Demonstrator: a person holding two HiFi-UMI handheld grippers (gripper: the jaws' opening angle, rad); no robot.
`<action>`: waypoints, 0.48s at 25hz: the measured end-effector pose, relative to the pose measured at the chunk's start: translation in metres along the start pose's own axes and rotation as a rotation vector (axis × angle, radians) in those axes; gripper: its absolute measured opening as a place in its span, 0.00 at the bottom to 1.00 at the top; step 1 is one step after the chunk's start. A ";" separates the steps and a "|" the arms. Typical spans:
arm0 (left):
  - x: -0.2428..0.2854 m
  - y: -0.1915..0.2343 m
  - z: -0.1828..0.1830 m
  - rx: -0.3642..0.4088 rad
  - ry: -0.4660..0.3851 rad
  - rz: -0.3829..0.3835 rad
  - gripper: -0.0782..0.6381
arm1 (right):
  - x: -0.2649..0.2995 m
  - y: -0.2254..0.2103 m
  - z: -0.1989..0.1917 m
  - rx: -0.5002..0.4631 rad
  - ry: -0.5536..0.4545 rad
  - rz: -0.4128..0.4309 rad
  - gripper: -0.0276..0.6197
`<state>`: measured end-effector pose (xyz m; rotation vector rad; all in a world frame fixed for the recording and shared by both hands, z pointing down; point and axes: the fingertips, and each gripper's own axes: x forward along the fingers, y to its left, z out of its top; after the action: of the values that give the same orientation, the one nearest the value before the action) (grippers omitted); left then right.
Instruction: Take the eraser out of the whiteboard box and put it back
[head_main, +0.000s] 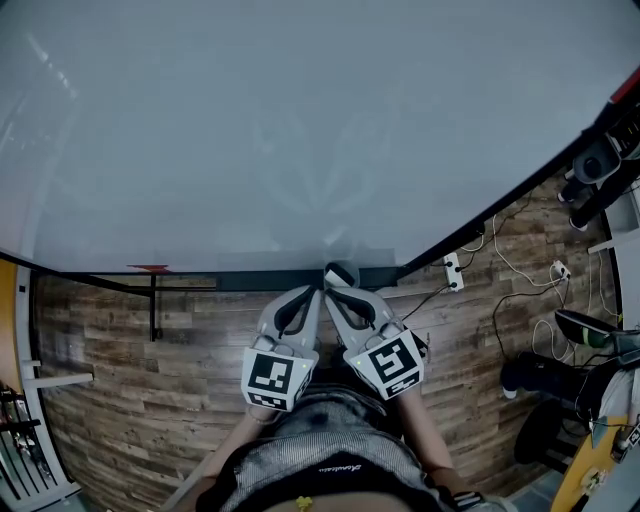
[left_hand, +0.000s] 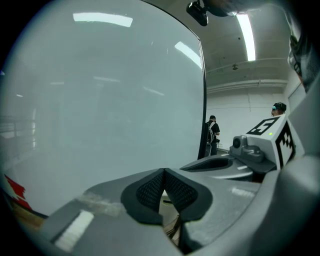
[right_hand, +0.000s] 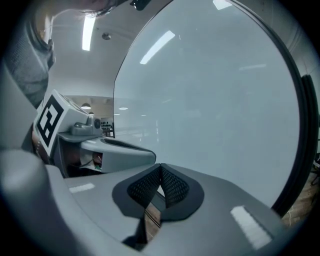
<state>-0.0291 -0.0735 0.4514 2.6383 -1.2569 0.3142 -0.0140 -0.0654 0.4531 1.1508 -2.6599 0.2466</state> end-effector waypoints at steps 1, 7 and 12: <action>-0.001 0.001 0.003 0.001 -0.010 0.007 0.11 | -0.001 0.000 0.005 -0.002 -0.011 -0.004 0.05; -0.006 0.006 0.026 -0.004 -0.072 0.031 0.11 | -0.003 -0.001 0.029 -0.015 -0.060 -0.024 0.05; -0.013 0.007 0.044 0.002 -0.118 0.046 0.11 | -0.007 0.000 0.052 -0.047 -0.111 -0.038 0.05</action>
<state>-0.0377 -0.0805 0.4062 2.6680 -1.3550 0.1691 -0.0171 -0.0738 0.4012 1.2339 -2.7200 0.1164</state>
